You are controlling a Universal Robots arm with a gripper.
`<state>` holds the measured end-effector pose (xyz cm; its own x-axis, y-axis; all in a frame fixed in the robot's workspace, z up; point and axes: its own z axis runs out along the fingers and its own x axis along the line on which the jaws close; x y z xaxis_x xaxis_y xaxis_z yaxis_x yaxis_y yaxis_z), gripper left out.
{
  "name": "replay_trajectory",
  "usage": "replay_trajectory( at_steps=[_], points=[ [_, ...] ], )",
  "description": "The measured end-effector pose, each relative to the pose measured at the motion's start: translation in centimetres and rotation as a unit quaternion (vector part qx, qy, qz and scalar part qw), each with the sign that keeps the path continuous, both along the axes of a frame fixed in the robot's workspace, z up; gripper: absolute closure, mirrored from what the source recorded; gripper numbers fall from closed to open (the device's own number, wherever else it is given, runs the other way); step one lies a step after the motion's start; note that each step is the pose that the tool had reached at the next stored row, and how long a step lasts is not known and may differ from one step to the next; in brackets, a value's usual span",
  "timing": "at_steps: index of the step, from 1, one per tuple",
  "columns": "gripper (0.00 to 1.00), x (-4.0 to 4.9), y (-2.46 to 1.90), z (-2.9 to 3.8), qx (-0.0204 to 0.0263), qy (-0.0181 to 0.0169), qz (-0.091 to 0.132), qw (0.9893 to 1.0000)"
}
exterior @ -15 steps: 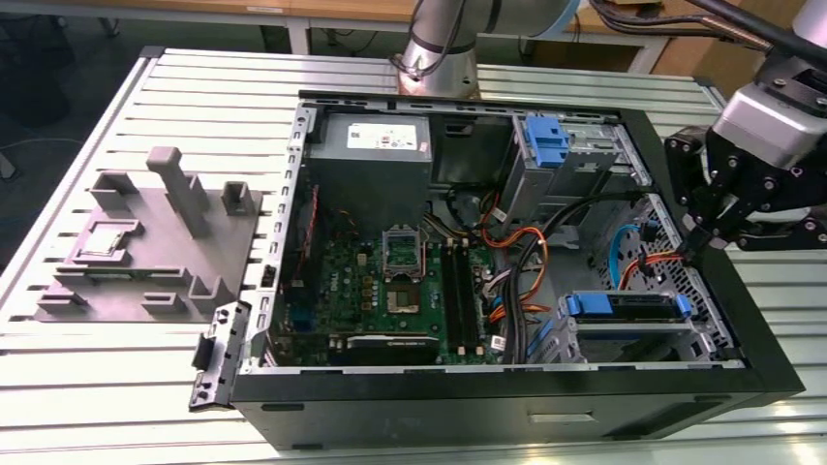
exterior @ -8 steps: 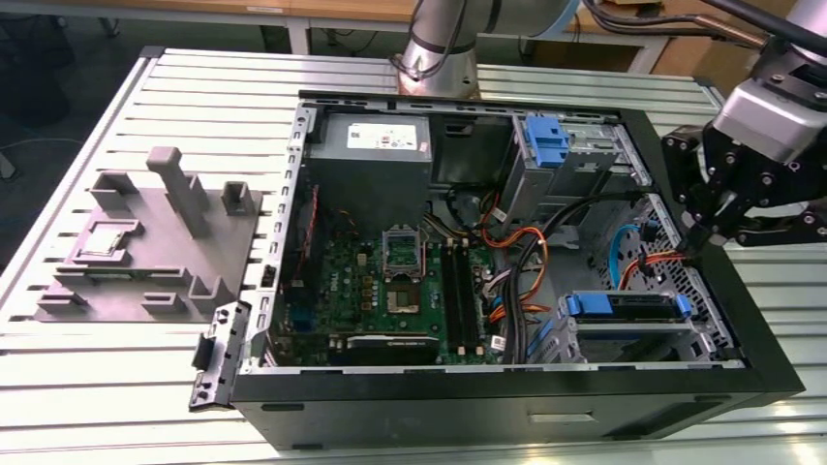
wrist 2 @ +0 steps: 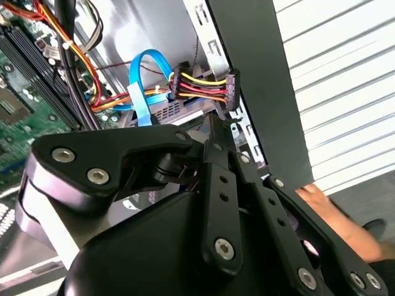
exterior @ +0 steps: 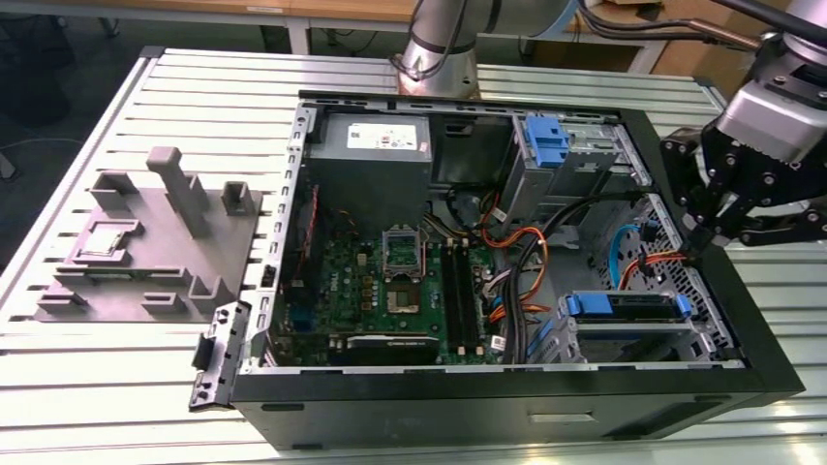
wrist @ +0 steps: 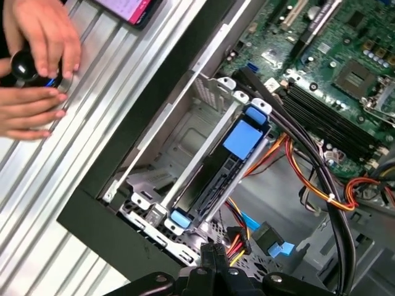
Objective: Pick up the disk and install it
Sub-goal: 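Insert the first disk wire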
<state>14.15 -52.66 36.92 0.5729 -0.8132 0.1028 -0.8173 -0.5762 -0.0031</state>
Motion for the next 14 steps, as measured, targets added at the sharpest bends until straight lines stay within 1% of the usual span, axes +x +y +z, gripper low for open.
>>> replay_trajectory(
  at_steps=[2, 5, 8, 10, 11, 14],
  points=[
    [0.90, 0.00, 0.00, -0.02, -0.0003, -0.0011, 0.014, 0.9999],
    [0.90, 0.00, 0.00, -0.07, -0.0005, -0.0029, 0.036, 0.9993],
    [0.90, -0.01, 0.00, -0.12, -0.0009, -0.0047, 0.058, 0.9983],
    [0.90, 0.00, 0.01, -0.16, -0.0016, -0.0058, 0.069, 0.9976],
    [0.90, 0.00, 0.00, -0.17, -0.0026, -0.0062, 0.073, 0.9973],
    [0.89, 0.01, 0.01, -0.20, -0.0080, -0.0069, 0.081, 0.9966]
  ],
)
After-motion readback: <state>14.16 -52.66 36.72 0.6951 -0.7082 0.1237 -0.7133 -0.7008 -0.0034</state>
